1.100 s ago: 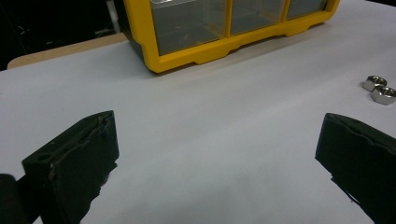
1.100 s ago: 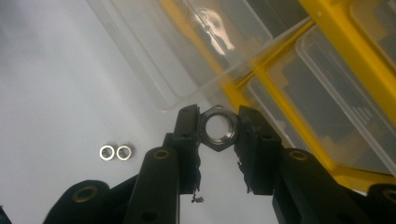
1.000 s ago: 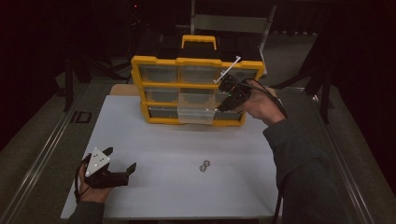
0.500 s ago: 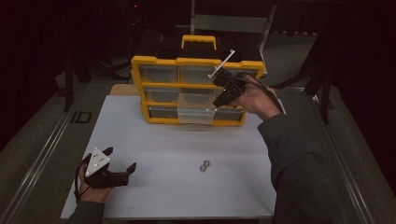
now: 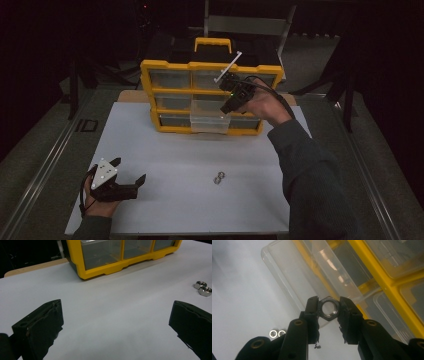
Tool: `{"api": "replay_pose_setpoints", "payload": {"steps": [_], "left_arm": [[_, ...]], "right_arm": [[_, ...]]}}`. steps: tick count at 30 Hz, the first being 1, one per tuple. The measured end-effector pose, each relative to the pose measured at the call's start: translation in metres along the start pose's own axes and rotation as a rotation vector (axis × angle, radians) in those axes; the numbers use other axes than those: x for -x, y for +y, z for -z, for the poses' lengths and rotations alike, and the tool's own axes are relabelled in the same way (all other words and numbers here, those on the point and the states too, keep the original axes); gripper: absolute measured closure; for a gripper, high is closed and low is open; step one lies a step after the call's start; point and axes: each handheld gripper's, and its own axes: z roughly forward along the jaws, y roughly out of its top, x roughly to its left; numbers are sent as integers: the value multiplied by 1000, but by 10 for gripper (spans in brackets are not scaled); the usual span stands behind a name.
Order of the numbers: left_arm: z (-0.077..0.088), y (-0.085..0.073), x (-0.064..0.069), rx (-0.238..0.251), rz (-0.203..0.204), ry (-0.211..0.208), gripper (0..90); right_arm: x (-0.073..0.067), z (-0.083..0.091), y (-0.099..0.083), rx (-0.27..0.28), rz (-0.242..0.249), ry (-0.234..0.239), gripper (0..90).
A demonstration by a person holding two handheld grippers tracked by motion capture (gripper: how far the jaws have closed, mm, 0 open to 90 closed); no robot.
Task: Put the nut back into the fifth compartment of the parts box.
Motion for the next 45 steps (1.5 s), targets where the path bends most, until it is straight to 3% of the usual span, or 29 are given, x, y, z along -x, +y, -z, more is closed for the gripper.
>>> {"api": "replay_pose_setpoints", "payload": {"steps": [14,32,35,37,38,45], "left_arm": [[0,0,0,-1,1,1,0],[0,0,0,-5,1,2,0],[0,0,0,-5,2,2,0],[0,0,0,-5,2,2,0],[0,0,0,-5,1,2,0],[0,0,0,-6,-1,3,0]], "right_arm": [[-5,-8,7,-14,4,7,702],[-5,-7,3,-18,5,20,694],[-5,-6,3,-1,-2,28,589],[-4,-6,3,2,-2,34,589],[-4,-4,2,12,-4,31,483],[-6,4,-6,38,-2,24,369]]}}
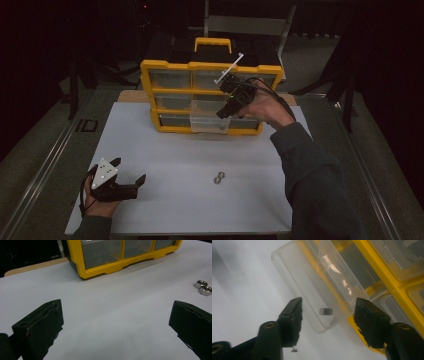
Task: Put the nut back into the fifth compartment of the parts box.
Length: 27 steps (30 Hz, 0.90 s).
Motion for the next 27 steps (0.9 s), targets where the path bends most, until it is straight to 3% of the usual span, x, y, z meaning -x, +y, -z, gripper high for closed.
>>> {"api": "replay_pose_setpoints", "payload": {"steps": [27], "left_arm": [[0,0,0,0,0,0,0]], "right_arm": [[-11,4,-38,45,7,14,212]]}}
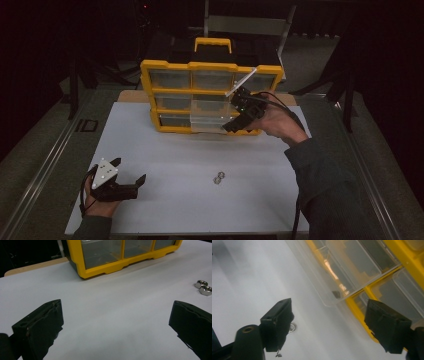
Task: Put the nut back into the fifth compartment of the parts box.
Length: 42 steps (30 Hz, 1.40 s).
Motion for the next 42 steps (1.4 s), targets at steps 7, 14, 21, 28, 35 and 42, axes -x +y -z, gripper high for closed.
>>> {"api": "replay_pose_setpoints", "payload": {"steps": [7,14,21,28,35,42], "left_arm": [[0,0,0,-1,1,1,0],[0,0,0,0,2,1,0],[0,0,0,-2,1,1,0],[1,0,0,1,1,1,0],[0,0,0,0,0,1,0],[1,0,0,2,-1,1,0]], "right_arm": [[-7,-6,-7,-6,5,22,154],[-16,-16,-16,-16,33,19,148],[-24,-26,-23,-15,45,14,168],[-28,-36,-31,-11,36,-1,189],[-29,-51,-41,-25,25,-2,191],[-35,-64,-50,-32,22,-2,201]]}}
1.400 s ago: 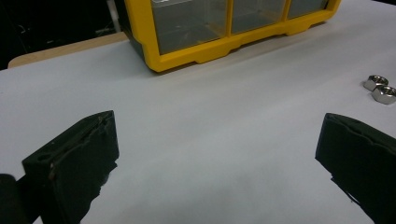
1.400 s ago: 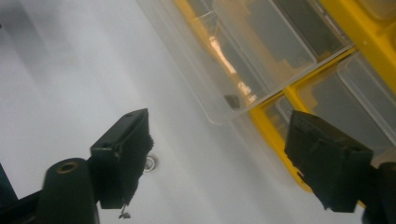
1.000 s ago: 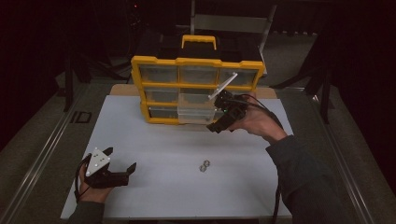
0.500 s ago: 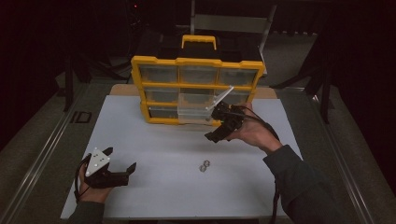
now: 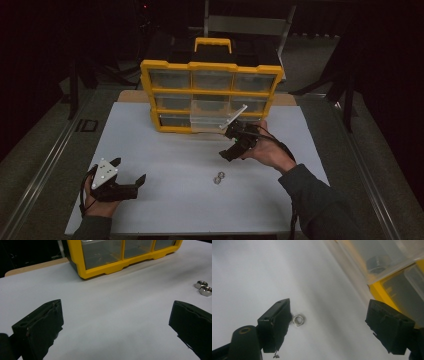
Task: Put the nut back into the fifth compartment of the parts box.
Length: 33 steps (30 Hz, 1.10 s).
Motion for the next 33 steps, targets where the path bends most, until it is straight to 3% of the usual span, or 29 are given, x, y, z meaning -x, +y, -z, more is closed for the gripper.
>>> {"api": "replay_pose_setpoints", "payload": {"steps": [15,22,33], "left_arm": [[0,0,0,0,0,-1,0],[0,0,0,-2,0,0,0],[0,0,0,-2,0,-1,0]], "right_arm": [[-13,-25,-10,-15,6,-3,220],[-19,-40,-12,-49,27,-7,216],[-23,-56,-16,-53,13,-3,222]]}}
